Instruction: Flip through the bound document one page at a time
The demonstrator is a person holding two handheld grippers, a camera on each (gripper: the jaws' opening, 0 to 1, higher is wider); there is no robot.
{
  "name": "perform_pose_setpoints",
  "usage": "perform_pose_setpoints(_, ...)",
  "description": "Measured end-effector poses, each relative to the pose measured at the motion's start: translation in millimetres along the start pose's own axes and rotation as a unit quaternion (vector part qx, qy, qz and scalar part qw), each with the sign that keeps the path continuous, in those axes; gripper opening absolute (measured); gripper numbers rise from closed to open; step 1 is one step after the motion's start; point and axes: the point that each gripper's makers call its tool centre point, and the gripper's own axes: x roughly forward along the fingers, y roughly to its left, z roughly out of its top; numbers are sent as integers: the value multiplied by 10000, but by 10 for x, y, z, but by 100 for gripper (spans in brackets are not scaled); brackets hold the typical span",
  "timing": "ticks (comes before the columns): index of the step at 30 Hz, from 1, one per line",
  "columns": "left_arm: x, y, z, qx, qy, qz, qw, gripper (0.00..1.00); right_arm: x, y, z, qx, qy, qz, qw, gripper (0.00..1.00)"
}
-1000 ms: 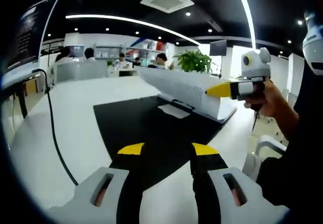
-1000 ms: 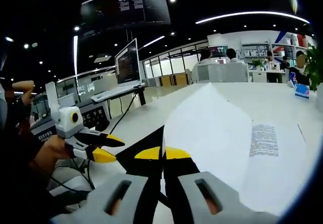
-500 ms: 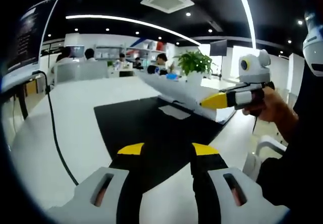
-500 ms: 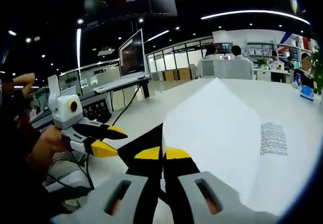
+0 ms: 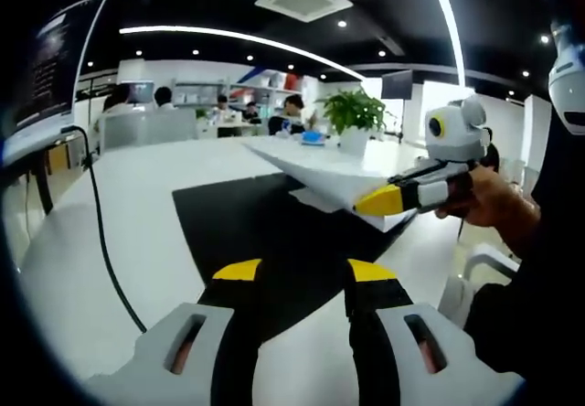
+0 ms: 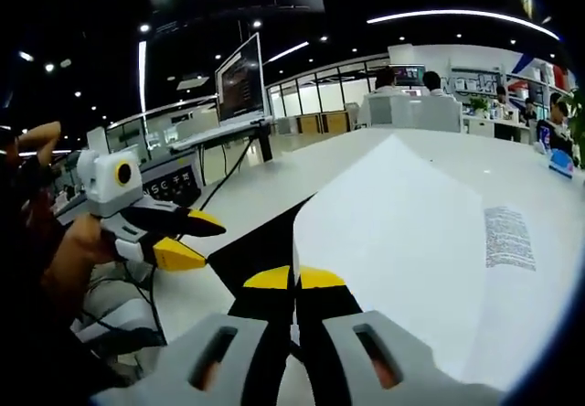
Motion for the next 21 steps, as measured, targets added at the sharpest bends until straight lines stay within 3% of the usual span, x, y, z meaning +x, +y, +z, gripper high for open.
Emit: perform_pose_setpoints(21,24,14,-3,-12,16,-35,10000,36,75,1,-224,250,355,97,9990,2)
